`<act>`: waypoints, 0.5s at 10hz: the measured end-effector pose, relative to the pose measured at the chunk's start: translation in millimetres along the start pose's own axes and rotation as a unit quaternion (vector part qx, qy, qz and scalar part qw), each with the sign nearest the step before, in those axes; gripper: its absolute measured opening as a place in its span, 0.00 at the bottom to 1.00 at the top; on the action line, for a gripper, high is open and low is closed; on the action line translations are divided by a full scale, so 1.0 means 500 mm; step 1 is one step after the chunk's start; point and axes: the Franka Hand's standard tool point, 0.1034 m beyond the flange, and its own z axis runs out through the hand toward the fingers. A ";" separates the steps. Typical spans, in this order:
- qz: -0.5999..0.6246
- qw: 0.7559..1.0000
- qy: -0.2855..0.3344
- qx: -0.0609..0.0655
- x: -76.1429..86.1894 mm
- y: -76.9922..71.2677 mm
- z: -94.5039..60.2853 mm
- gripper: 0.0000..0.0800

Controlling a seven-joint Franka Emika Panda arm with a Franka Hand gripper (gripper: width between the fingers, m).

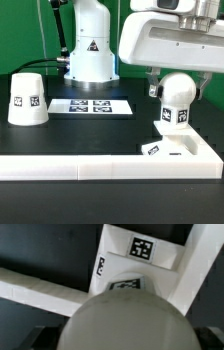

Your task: Assemble lamp

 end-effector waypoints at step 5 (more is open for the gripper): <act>0.284 0.959 -0.006 0.008 -0.004 0.004 0.000 0.72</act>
Offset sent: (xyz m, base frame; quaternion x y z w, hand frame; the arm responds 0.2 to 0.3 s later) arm -0.0033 -0.0061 0.0014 -0.0017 -0.0327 0.3124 0.9494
